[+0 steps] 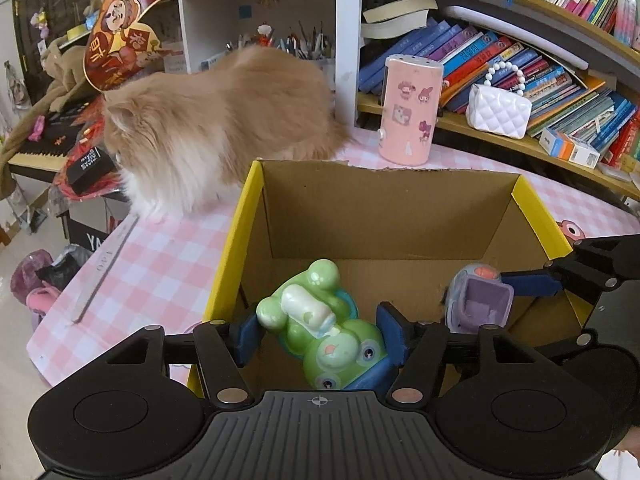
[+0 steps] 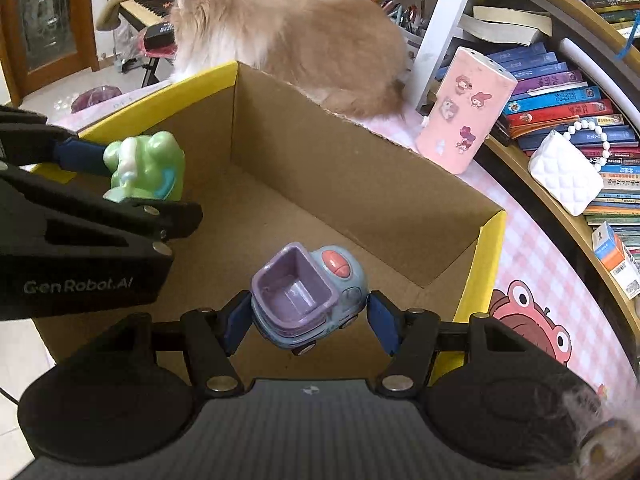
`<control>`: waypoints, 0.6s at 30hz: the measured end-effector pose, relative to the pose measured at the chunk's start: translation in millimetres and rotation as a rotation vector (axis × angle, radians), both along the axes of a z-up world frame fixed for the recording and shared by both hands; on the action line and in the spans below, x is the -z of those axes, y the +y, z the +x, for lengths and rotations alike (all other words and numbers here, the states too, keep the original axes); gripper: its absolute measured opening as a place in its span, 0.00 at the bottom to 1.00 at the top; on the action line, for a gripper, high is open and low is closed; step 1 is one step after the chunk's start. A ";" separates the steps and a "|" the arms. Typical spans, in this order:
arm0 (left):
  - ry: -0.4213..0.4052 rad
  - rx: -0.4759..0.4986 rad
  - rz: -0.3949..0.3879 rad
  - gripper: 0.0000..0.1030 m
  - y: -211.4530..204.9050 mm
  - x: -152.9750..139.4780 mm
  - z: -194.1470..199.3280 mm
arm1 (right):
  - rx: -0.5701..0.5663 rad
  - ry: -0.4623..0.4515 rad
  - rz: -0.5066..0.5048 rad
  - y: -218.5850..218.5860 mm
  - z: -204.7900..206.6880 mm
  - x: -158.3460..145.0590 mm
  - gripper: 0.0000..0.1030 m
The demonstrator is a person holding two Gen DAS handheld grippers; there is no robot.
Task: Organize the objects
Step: 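Open both grippers to drop the frog and the car into the box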
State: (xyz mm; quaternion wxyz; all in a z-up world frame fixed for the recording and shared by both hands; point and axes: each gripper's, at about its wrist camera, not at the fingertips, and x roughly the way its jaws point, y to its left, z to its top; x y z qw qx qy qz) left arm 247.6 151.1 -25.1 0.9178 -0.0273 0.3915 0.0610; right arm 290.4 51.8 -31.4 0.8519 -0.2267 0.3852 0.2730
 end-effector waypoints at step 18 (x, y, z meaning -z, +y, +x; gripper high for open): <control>-0.222 -0.039 -0.023 0.81 20.5 -70.2 -73.2 | 0.184 -0.183 0.223 -26.0 -70.2 -61.0 0.63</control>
